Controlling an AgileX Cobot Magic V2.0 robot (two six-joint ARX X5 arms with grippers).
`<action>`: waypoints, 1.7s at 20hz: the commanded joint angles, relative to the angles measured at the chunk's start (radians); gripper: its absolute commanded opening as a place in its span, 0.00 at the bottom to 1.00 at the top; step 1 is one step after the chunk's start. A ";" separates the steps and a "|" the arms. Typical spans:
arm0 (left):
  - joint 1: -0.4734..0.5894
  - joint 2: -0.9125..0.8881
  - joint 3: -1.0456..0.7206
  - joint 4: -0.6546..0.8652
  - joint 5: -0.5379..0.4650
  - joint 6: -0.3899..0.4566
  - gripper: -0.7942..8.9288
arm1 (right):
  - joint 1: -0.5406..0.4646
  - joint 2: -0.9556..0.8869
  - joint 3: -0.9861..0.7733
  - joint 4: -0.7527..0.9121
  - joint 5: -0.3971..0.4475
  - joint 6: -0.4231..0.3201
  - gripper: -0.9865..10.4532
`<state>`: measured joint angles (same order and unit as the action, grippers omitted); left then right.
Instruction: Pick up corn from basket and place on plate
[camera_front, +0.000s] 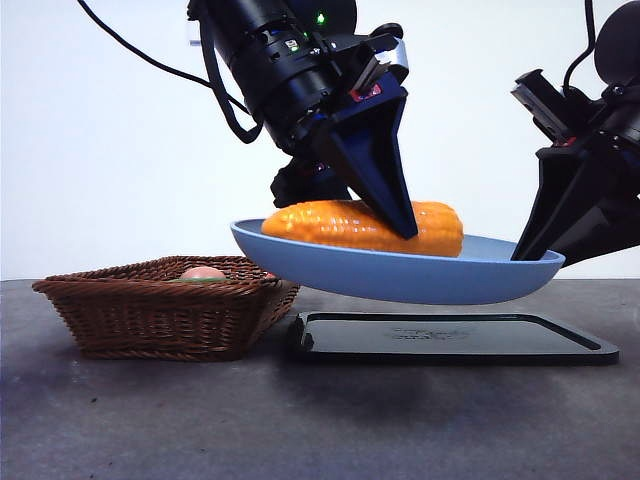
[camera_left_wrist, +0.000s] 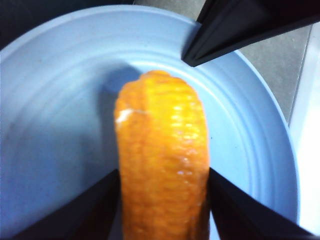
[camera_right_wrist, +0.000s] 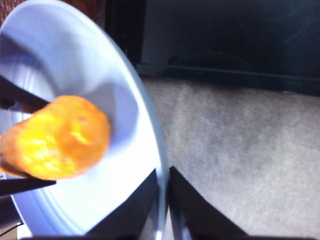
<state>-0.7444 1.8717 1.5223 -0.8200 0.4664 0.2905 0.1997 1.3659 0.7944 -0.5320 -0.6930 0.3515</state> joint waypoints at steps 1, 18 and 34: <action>-0.008 0.021 0.020 0.001 -0.003 -0.006 0.40 | 0.001 0.013 0.017 0.007 -0.013 -0.018 0.09; 0.095 -0.022 0.348 -0.258 -0.002 -0.045 0.40 | -0.124 0.108 0.081 -0.009 -0.005 -0.023 0.09; 0.111 -0.030 0.420 -0.310 -0.002 -0.045 0.40 | -0.157 0.546 0.501 -0.095 0.125 -0.117 0.09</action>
<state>-0.6285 1.8427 1.9129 -1.1362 0.4664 0.2462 0.0437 1.8946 1.2694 -0.6350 -0.5617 0.2501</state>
